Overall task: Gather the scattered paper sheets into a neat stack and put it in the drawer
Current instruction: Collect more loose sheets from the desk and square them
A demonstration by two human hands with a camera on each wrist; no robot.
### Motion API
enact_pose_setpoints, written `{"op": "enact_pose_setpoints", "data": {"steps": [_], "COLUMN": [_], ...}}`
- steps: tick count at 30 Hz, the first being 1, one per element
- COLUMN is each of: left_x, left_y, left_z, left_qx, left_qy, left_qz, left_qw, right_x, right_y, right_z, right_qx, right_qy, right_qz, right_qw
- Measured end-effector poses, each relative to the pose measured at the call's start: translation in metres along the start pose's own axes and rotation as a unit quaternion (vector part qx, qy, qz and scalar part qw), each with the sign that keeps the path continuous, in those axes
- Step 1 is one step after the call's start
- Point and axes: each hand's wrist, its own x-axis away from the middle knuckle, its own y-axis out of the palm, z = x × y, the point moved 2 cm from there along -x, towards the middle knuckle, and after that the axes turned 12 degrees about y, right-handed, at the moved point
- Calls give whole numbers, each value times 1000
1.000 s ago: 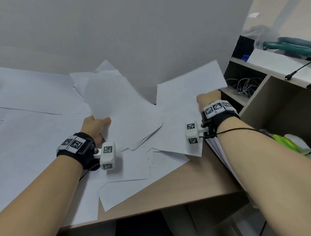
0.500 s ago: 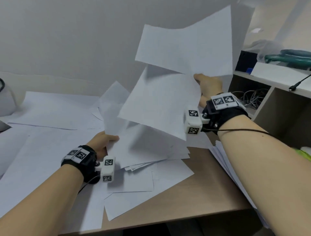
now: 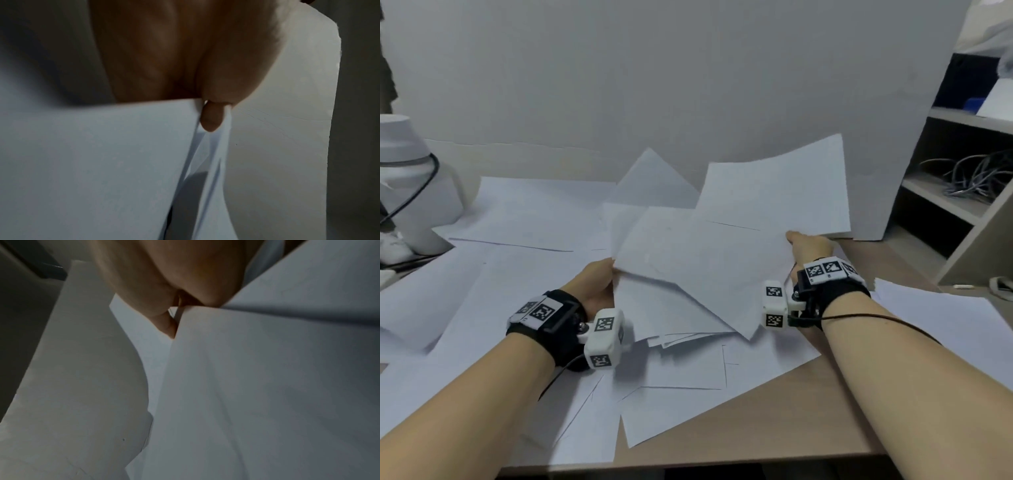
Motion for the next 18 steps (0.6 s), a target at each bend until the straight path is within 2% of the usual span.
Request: {"op": "enact_pose_setpoints", "data": {"steps": [3, 6, 7, 8, 10, 12, 14, 18], "left_x": [0, -2, -4, -6, -14, -24, -32, -36], "left_y": [7, 22, 25, 27, 24, 16, 10, 5], "left_z": [-11, -18, -18, -18, -18, -19, -18, -17], "left_qx": [86, 127, 128, 122, 98, 51, -12, -86], "left_qy": [-8, 7, 24, 33, 43, 41, 34, 27], "left_qz": [49, 71, 77, 84, 108, 161, 188, 164], "left_qw": [995, 989, 988, 988, 988, 985, 982, 982], "right_x": [5, 18, 23, 22, 24, 25, 24, 18], "right_y": [11, 14, 14, 16, 16, 14, 8, -2], "right_z": [15, 22, 25, 27, 34, 42, 49, 55], "right_qx": [-10, 26, 87, 99, 9, -5, -17, -30], "right_qy": [76, 92, 66, 70, 85, 103, 95, 73], "right_qz": [18, 19, 39, 49, 40, 47, 37, 18], "right_qw": [997, 995, 993, 991, 996, 994, 995, 997]}}
